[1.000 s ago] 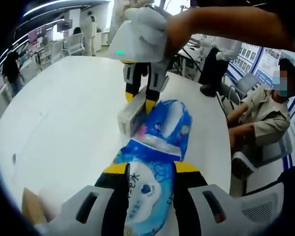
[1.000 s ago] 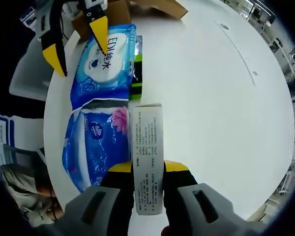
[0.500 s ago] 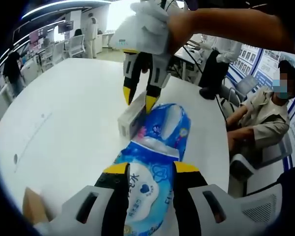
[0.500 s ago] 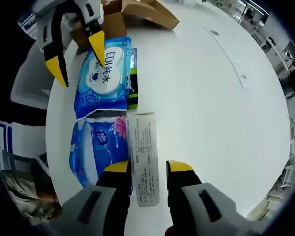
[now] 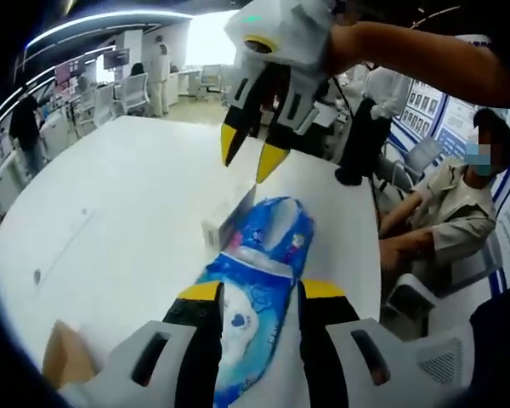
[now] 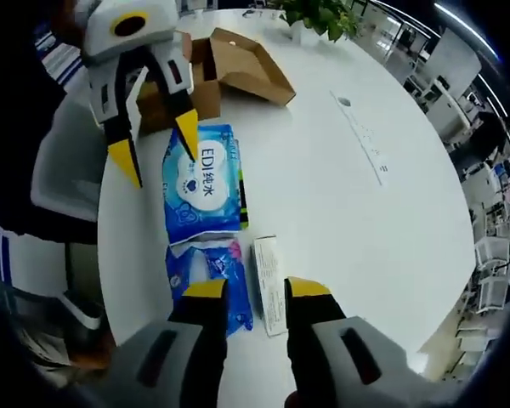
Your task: Operate the shoe box by opening the lid, removing the specified soft item, and placing it in the target area until the item is outside and the box remains undamaged.
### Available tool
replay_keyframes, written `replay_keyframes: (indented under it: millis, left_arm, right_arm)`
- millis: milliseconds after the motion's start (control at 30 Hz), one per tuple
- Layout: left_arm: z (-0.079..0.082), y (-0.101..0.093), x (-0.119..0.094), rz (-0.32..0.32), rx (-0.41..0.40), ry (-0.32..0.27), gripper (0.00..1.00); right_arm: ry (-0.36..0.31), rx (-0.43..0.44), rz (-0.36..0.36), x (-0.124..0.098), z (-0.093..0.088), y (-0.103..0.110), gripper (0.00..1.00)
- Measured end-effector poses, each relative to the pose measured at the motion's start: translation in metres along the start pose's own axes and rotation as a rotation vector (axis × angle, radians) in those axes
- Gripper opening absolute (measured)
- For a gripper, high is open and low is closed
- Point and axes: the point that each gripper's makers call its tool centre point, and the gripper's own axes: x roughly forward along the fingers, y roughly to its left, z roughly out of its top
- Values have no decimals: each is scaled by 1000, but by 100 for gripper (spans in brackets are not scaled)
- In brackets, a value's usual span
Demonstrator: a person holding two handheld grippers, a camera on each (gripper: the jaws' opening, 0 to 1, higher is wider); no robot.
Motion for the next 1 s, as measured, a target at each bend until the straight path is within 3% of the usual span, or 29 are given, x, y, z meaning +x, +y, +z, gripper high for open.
replay_keyframes:
  millis: [400, 767, 1000]
  left_arm:
    - [-9, -21, -51, -6, 33, -41, 34]
    - [-46, -35, -105, -19, 31, -60, 34]
    - [-75, -25, -141, 5, 0, -77, 33]
  right_arm:
    - [29, 21, -24, -22, 29, 58, 22]
    - [20, 51, -13, -17, 76, 122, 22]
    - [-14, 74, -1, -3, 111, 153, 22]
